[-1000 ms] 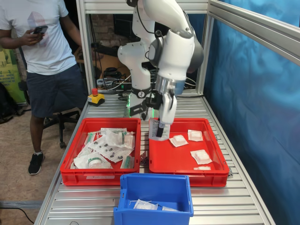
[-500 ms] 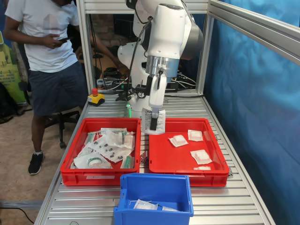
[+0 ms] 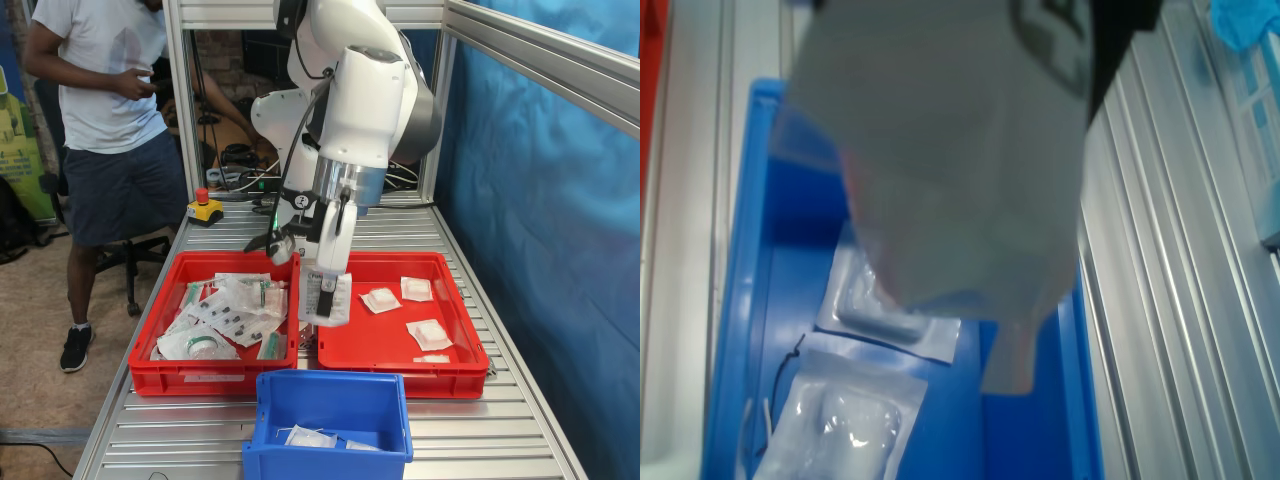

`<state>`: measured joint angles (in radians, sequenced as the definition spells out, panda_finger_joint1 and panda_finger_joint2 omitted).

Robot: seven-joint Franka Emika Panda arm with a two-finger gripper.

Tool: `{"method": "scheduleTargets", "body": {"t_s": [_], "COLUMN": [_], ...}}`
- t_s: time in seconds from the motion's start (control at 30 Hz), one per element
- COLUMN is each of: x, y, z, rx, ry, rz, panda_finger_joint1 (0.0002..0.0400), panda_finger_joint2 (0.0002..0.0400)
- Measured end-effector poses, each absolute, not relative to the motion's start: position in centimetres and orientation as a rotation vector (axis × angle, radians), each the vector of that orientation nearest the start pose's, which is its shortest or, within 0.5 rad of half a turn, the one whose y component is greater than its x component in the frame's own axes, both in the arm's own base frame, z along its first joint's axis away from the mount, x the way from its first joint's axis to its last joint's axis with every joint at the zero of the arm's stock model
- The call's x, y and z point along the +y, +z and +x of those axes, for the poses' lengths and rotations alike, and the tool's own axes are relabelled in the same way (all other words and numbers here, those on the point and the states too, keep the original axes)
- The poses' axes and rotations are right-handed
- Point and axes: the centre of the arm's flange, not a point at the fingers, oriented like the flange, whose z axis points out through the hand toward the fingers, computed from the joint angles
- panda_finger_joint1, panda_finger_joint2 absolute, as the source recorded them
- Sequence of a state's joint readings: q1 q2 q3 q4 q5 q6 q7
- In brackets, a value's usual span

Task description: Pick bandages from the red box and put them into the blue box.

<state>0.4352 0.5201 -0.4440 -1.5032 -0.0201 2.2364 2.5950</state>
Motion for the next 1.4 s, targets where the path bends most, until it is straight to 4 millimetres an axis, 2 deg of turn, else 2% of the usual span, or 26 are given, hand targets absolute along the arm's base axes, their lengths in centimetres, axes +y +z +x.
{"method": "scheduleTargets", "body": {"t_s": [0.27,0.43,0.7,1.0,1.4], "x": [4.2,2.9,0.8,-0.4,-0.4], "y": [38.9,37.0,35.3,34.7,35.2], "z": [72.9,74.0,74.5,74.5,74.9], "rx": [2.803,2.809,2.825,2.836,2.8], "ry": [-0.456,-0.487,-0.52,-0.534,-0.544], "rz": [-0.901,-0.884,-0.857,-0.838,-0.834], "panda_finger_joint1": [0.0067,0.0067,0.0067,0.0067,0.0067], "panda_finger_joint2": [0.0067,0.0067,0.0067,0.0067,0.0067]}}
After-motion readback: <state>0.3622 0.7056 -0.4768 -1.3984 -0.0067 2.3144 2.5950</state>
